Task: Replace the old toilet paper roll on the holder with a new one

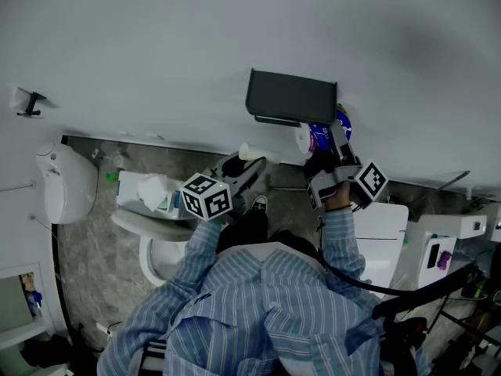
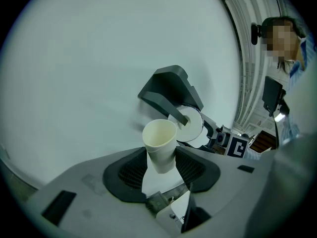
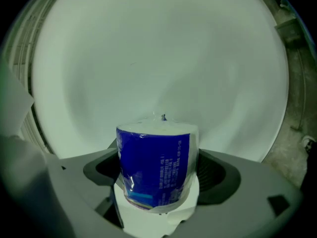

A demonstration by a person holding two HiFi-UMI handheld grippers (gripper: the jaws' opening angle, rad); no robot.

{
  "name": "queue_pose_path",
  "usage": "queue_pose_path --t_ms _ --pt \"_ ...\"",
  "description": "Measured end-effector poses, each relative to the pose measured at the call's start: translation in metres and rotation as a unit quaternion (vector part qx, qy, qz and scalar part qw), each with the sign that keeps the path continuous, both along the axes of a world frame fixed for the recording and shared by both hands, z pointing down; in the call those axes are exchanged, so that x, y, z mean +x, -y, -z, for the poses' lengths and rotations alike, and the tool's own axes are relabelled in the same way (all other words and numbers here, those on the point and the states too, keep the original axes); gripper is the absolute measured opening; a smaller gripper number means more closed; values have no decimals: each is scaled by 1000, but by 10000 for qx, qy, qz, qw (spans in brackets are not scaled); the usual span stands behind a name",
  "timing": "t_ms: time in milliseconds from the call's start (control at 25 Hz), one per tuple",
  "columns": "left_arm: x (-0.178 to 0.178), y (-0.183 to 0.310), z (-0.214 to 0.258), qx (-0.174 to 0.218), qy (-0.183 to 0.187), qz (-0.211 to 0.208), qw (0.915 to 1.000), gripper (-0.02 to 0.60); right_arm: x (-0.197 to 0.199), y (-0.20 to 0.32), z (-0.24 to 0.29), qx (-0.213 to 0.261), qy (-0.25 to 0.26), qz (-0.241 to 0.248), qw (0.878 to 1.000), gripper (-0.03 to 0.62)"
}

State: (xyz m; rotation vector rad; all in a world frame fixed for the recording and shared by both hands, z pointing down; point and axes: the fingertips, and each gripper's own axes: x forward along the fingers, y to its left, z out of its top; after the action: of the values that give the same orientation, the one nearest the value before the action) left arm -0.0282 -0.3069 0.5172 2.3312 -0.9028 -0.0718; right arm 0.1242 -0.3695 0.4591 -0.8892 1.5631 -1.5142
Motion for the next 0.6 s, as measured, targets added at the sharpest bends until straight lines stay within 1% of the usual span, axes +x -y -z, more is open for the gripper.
queue_pose_path --t_ms 80,320,520,600 --pt "-2 0 -1 -16 -12 -9 10000 181 -9 -3 0 16 20 119 9999 454" --pt "-4 1 -2 -25 -28 -31 10000 181 -40 -13 1 181 -274 659 9973 453" --pt "-10 0 -3 -22 -53 -25 10000 181 -68 -16 5 384 -766 1095 9903 453" --pt "-12 -1 -3 -20 -53 -14 10000 181 -77 -17 5 417 -853 1240 9877 453"
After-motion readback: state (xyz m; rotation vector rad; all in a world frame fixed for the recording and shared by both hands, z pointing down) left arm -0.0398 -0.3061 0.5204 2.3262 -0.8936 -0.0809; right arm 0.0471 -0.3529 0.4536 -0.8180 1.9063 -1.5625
